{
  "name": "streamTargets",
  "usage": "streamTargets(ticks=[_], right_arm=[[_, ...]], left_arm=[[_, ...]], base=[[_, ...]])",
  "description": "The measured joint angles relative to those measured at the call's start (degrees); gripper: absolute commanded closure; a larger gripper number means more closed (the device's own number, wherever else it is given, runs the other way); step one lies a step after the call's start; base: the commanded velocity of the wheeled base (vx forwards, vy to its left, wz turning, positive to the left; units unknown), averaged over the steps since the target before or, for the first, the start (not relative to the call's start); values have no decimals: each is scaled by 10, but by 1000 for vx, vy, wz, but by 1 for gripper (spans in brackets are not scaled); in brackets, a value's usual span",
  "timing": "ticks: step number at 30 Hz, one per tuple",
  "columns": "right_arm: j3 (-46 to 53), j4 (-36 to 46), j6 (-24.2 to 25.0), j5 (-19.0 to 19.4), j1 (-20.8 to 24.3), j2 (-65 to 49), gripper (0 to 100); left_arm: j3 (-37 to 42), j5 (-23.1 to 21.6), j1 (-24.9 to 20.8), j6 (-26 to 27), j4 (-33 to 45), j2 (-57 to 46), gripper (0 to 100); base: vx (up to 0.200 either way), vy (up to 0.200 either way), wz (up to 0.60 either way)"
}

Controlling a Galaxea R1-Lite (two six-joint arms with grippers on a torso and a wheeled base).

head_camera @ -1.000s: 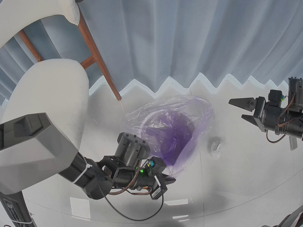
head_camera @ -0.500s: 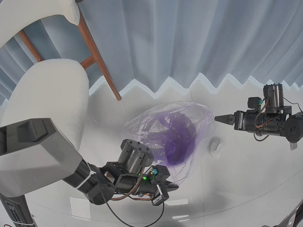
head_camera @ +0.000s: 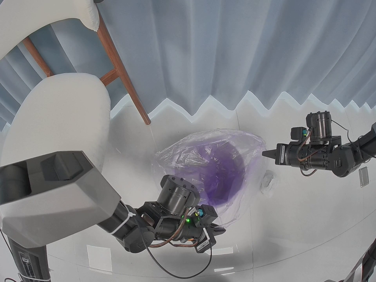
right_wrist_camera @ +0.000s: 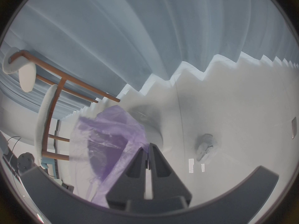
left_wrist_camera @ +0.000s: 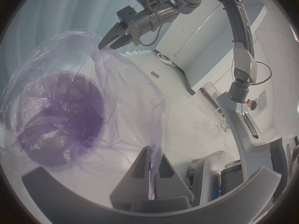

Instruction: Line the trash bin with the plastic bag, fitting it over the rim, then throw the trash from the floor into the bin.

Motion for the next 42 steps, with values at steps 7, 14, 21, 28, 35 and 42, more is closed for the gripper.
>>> streamTargets(ticks=[7, 14, 21, 28, 35, 42], right_arm=[[-6, -54, -7, 0, -30, 61, 100], [-11, -59, -14, 2, -54, 100, 100], [-14, -87, -14, 1, -56, 130, 100], [-21, -114, -14, -3, -56, 163, 100], [-49, -113, -10, -20, -56, 185, 100], [-61, -114, -9, -21, -57, 198, 100]], left_arm=[[-33, 46, -21, -1, 2, 32, 100], [-63, 76, -37, -4, 5, 69, 100], [-75, 107, -47, -8, 6, 94, 100], [-91, 136, -49, -34, 6, 110, 100], [-116, 137, -50, -35, 6, 128, 100], [-118, 137, -51, -39, 7, 140, 0]], base=[[0, 0, 0], [0, 0, 0], [0, 0, 0], [0, 0, 0], [0, 0, 0], [0, 0, 0]])
